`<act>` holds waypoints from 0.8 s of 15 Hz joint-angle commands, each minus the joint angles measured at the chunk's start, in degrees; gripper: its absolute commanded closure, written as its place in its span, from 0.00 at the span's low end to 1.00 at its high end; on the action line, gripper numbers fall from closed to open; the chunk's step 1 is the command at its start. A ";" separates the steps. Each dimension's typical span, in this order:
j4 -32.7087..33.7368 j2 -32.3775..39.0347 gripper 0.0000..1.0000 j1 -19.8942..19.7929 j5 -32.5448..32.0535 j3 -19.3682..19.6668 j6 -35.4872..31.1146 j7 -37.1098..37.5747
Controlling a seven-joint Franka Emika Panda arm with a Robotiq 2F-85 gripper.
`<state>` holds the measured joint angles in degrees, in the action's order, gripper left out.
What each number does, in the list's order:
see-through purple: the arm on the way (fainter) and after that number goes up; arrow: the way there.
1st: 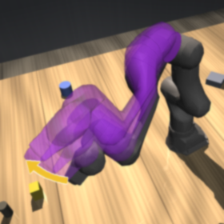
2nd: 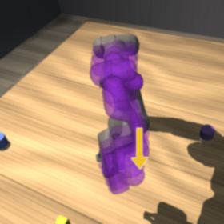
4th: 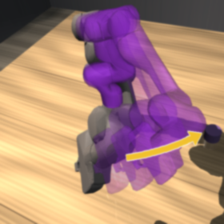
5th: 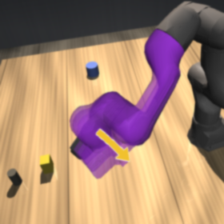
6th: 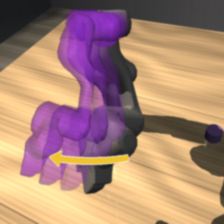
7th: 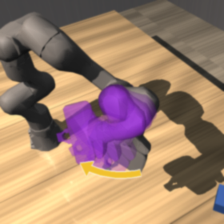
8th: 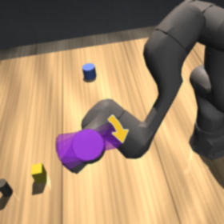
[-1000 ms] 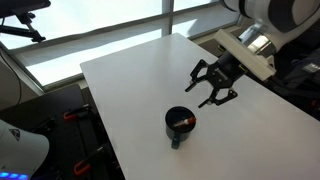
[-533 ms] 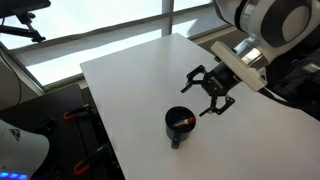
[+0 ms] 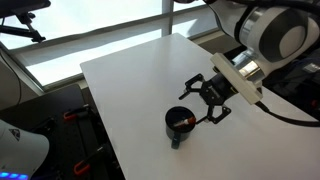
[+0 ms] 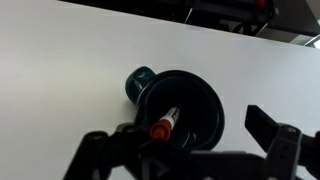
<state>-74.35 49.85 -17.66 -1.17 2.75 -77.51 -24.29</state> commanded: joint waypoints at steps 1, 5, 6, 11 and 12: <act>2.25 1.39 0.00 -0.85 1.20 0.09 2.46 0.98; 2.70 2.41 0.00 -1.57 1.19 0.03 2.72 0.61; 2.70 2.60 0.00 -1.73 1.09 -0.02 2.65 0.24; 2.14 3.03 0.26 -1.93 0.55 -0.17 1.42 -0.83; 2.09 3.08 0.29 -1.92 0.53 -0.18 1.43 -0.85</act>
<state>-73.90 52.24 -19.38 -1.02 2.75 -77.10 -24.46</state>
